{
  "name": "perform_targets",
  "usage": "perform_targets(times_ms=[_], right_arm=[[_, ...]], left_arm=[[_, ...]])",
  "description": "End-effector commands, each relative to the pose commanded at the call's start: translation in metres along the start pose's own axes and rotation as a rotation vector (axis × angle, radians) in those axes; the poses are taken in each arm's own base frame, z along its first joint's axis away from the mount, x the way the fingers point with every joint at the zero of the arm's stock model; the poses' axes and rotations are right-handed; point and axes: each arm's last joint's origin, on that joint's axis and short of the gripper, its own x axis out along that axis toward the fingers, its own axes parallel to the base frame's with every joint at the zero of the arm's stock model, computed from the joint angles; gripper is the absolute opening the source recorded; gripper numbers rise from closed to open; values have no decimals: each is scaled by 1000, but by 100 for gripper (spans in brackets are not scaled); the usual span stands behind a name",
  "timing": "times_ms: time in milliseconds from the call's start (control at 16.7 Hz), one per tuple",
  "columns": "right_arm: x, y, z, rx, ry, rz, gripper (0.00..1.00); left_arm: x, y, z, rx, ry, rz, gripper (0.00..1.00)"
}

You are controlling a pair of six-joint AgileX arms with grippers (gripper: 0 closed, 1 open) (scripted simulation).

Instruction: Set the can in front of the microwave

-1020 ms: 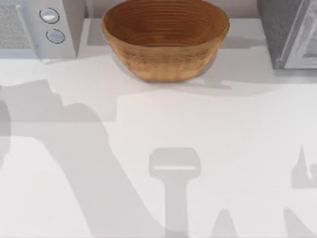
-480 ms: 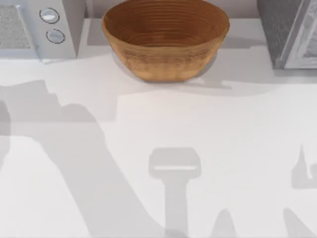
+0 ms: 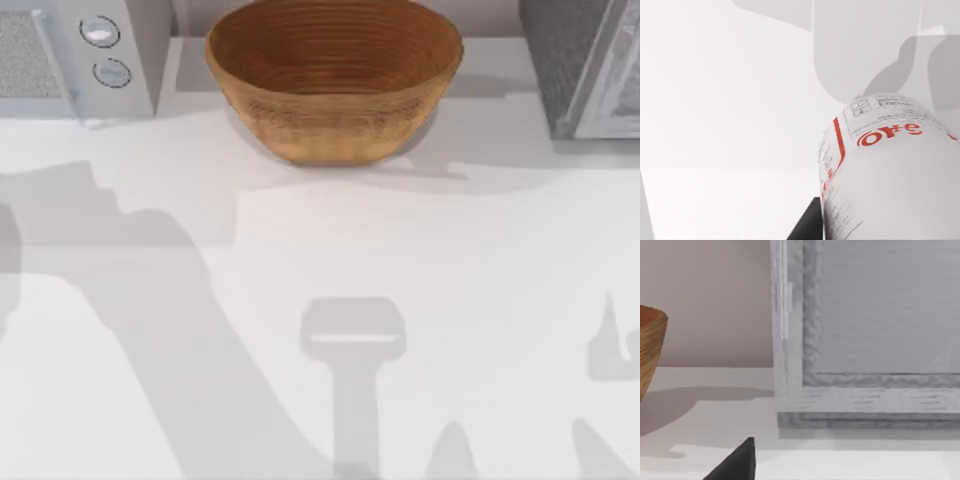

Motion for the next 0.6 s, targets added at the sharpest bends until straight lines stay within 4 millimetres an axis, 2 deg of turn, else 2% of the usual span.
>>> perform_targets(times_ms=[480, 600], right_arm=[[0, 0, 0, 0, 0, 0, 100], [0, 0, 0, 0, 0, 0, 100]], left_arm=[[0, 0, 0, 0, 0, 0, 98], [0, 0, 0, 0, 0, 0, 100]])
